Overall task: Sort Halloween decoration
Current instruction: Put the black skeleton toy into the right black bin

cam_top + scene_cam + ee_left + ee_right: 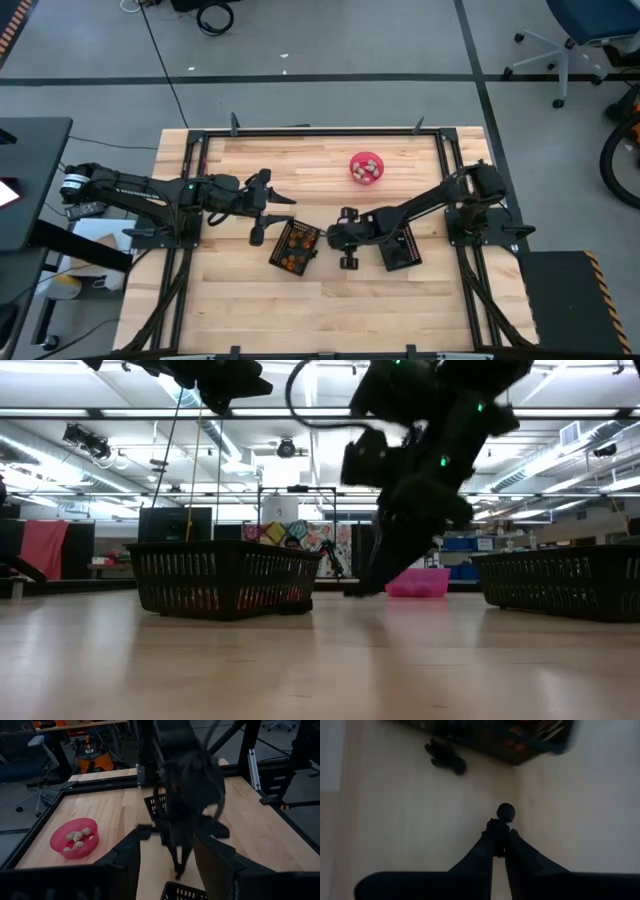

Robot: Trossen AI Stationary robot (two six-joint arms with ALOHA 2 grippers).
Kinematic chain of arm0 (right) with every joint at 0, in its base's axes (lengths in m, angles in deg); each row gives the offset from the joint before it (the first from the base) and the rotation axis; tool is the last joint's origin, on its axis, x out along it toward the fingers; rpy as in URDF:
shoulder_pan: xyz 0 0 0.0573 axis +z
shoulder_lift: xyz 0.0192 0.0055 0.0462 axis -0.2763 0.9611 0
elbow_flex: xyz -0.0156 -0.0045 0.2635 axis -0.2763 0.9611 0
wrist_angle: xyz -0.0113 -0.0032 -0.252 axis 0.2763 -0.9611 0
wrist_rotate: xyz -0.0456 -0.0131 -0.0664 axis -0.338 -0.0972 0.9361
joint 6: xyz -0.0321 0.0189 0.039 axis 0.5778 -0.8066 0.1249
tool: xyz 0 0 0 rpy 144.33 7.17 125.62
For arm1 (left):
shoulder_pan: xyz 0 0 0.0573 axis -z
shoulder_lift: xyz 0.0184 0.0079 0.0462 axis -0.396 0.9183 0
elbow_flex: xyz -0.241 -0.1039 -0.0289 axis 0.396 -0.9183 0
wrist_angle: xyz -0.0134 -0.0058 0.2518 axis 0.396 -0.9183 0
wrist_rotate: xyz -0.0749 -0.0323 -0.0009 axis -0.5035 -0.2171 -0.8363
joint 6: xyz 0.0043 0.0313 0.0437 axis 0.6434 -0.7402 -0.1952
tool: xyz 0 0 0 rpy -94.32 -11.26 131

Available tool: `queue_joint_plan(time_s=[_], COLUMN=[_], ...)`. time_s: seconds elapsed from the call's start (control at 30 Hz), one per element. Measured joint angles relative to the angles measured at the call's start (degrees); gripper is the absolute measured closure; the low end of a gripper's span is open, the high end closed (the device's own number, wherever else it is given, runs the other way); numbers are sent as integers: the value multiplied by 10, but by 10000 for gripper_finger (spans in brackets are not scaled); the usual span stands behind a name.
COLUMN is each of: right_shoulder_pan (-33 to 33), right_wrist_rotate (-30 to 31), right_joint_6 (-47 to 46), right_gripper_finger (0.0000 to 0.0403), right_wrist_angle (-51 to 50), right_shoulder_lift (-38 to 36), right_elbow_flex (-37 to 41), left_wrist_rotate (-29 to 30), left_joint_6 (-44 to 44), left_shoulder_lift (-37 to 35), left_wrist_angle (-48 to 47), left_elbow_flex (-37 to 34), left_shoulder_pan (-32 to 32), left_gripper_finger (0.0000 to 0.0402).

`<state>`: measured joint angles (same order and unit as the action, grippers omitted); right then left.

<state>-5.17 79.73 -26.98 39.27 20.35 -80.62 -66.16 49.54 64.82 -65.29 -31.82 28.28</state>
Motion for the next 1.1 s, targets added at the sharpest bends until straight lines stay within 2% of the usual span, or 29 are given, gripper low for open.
queue_joint_plan(time_s=[0.23, 0.43, 0.57, 0.87, 1.1], right_shoulder_pan=[0, 0, 13, 19, 10], right_wrist_rotate=[0, -71, -100, -102, -106], right_joint_6=[-40, -121, -148, -202, -204], right_gripper_finger=[364, 363, 351, 293, 240], right_wrist_angle=[-150, -320, -379, -483, -477], right_shoulder_lift=[-94, -190, -231, -238, -234], right_elbow_flex=[-1, -1, -1, -1, -2], left_wrist_rotate=[0, 0, 0, 0, 0], left_joint_6=[0, 5, 6, 11, 12], left_shoulder_lift=[0, 0, 0, 0, 0], left_wrist_angle=[0, 0, 0, 0, 0], left_elbow_flex=[0, 0, 0, 0, 0], left_shoulder_pan=[0, 0, 0, 0, 0], left_gripper_finger=[246, 246, 246, 246, 246])
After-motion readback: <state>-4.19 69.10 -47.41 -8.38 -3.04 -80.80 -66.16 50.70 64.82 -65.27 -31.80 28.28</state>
